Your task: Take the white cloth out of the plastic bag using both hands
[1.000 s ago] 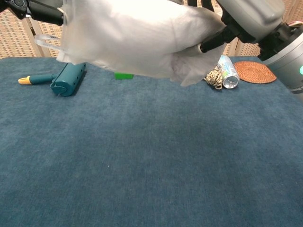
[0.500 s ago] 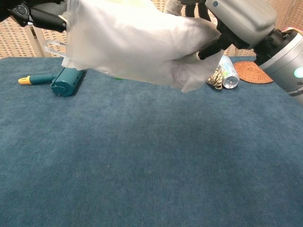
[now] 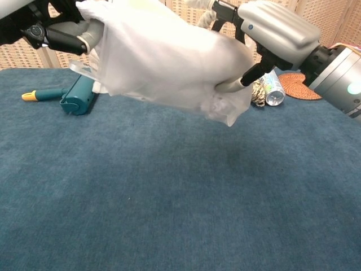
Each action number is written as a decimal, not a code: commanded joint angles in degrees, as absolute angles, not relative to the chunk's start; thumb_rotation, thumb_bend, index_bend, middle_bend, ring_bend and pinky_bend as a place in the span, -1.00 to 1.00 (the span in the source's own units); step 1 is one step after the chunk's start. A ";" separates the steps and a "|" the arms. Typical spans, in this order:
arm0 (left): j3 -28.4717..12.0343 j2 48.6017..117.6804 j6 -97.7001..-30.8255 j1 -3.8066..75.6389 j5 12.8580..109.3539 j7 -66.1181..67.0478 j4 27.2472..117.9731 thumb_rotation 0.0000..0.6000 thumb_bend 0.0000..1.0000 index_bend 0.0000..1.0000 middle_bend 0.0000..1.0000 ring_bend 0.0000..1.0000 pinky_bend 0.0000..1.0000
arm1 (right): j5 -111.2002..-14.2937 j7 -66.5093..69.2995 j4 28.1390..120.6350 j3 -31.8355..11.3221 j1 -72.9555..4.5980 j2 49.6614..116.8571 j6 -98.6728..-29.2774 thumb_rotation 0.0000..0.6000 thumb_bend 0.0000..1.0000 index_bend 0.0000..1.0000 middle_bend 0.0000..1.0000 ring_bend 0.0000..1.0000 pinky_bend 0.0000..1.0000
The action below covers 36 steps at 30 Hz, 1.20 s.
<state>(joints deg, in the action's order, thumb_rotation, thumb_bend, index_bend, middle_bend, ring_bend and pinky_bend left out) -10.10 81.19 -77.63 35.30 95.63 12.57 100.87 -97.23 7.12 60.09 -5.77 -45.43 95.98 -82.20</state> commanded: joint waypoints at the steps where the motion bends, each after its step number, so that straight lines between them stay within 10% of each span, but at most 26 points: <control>1: -9.99 81.14 -77.62 35.18 95.50 12.59 100.79 1.00 0.37 0.22 1.00 0.86 1.00 | -96.75 6.47 60.54 -5.81 -45.15 95.63 -81.44 1.00 -1.00 -1.00 -0.60 -0.48 0.16; 20: -9.10 79.93 -78.88 33.19 94.69 12.27 100.12 1.00 0.37 0.22 1.00 0.86 1.00 | -94.31 3.76 62.75 -5.40 -43.28 93.26 -76.74 1.00 -1.00 -1.00 -0.65 -0.61 0.02; 36: -8.52 79.84 -79.21 31.97 94.14 12.13 99.15 1.00 0.37 0.22 1.00 0.86 1.00 | -87.41 -4.27 73.09 -6.07 -42.66 87.93 -66.19 1.00 -1.00 -1.00 -1.00 -1.00 -0.49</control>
